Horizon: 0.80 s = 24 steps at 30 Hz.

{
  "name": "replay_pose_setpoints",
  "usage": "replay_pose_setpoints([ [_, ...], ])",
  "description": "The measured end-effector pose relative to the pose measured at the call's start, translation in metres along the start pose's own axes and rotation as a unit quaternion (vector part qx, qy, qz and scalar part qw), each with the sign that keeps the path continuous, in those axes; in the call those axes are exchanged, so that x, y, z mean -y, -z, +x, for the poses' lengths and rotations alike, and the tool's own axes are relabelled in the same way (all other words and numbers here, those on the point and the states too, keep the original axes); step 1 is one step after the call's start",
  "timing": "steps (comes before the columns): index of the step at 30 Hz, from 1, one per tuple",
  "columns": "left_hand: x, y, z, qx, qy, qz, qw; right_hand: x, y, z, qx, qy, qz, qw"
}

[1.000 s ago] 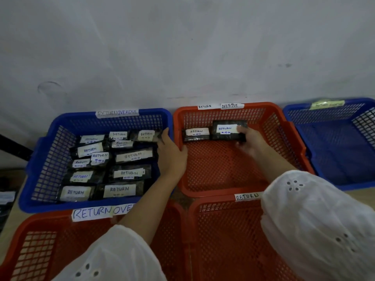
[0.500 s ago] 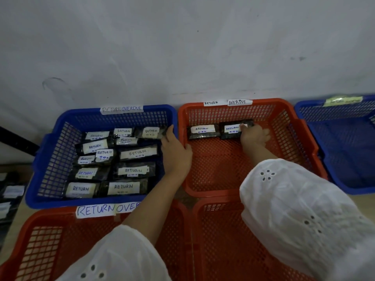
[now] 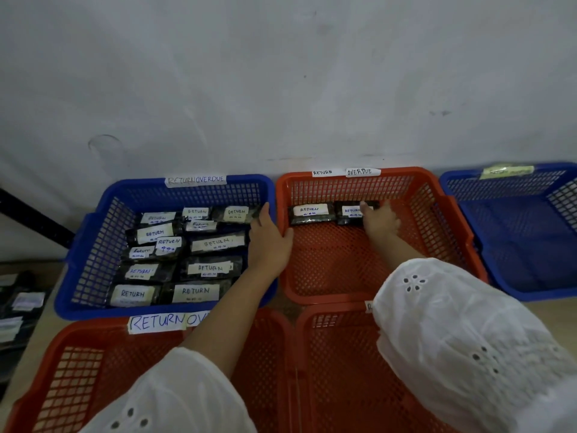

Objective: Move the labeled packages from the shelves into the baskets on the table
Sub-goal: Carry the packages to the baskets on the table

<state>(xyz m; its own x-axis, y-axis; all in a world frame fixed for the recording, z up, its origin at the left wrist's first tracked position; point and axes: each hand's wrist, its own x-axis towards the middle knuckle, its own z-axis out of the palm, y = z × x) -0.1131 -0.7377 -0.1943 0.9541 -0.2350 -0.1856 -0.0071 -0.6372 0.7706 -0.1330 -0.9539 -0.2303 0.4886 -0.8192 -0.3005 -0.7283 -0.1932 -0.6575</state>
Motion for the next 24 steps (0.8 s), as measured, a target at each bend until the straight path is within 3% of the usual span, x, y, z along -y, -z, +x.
replay_pose_setpoints([
  [9, 0.01, 0.072, -0.054, -0.003, -0.153, 0.01, 0.988, 0.029, 0.027, -0.127, 0.06, 0.228, -0.018, 0.972],
  [15, 0.038, 0.153, -0.099, 0.015, -0.217, -0.083, 0.973, 0.065, 0.014, -0.231, 0.064, 0.362, 0.004, 0.93],
  [17, 0.053, 0.18, -0.113, 0.026, -0.231, -0.1, 0.967, 0.073, 0.006, -0.266, 0.085, 0.372, 0.047, 0.923],
  [21, 0.092, 0.237, -0.141, 0.056, -0.265, -0.105, 0.957, 0.085, -0.012, -0.343, 0.146, 0.311, 0.159, 0.925],
  [24, 0.121, 0.28, -0.16, 0.061, -0.285, -0.114, 0.95, 0.092, -0.032, -0.402, 0.151, 0.287, 0.21, 0.922],
])
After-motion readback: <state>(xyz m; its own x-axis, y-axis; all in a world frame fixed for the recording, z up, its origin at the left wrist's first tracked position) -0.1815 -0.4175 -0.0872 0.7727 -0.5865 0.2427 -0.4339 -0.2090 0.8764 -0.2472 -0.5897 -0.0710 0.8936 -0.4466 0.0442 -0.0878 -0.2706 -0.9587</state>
